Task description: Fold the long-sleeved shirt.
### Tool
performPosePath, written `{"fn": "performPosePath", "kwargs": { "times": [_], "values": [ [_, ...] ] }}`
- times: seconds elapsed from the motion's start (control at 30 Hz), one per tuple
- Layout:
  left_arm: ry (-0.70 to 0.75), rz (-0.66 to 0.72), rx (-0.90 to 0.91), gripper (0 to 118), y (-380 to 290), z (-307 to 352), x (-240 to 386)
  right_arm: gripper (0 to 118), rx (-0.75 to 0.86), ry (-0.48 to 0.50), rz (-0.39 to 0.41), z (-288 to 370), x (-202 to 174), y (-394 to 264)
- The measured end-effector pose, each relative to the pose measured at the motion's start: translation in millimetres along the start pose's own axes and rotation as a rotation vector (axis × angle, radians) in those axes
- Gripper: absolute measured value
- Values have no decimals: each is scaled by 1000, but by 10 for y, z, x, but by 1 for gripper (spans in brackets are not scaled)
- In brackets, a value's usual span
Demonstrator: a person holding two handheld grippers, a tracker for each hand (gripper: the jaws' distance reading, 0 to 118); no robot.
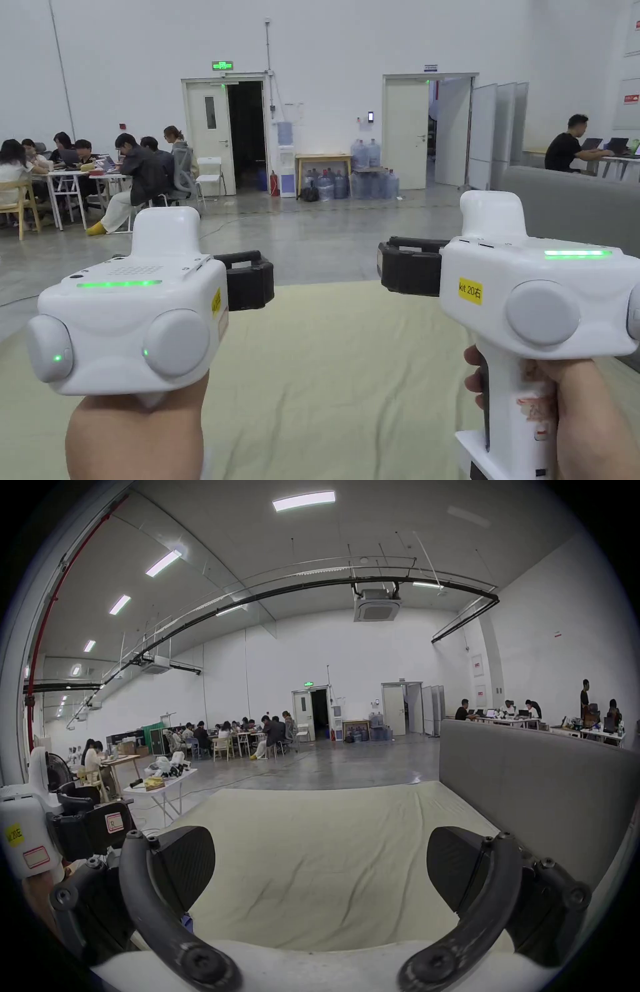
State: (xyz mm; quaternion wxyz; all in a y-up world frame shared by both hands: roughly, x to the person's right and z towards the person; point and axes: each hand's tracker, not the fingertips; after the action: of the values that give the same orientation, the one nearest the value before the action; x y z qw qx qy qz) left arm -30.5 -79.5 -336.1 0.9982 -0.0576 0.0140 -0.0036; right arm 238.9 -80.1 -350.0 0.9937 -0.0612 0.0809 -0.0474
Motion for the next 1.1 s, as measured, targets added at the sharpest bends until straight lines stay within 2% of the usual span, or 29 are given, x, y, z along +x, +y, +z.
{"fn": "performPosePath", "kwargs": {
  "times": [0.6, 1.1],
  "values": [
    [3, 5, -6, 117, 2, 0, -18, 118, 5, -11, -22, 14, 16, 5],
    [-7, 9, 9, 118, 22, 31, 0, 118, -6, -9, -5, 26, -33, -12]
  ]
}}
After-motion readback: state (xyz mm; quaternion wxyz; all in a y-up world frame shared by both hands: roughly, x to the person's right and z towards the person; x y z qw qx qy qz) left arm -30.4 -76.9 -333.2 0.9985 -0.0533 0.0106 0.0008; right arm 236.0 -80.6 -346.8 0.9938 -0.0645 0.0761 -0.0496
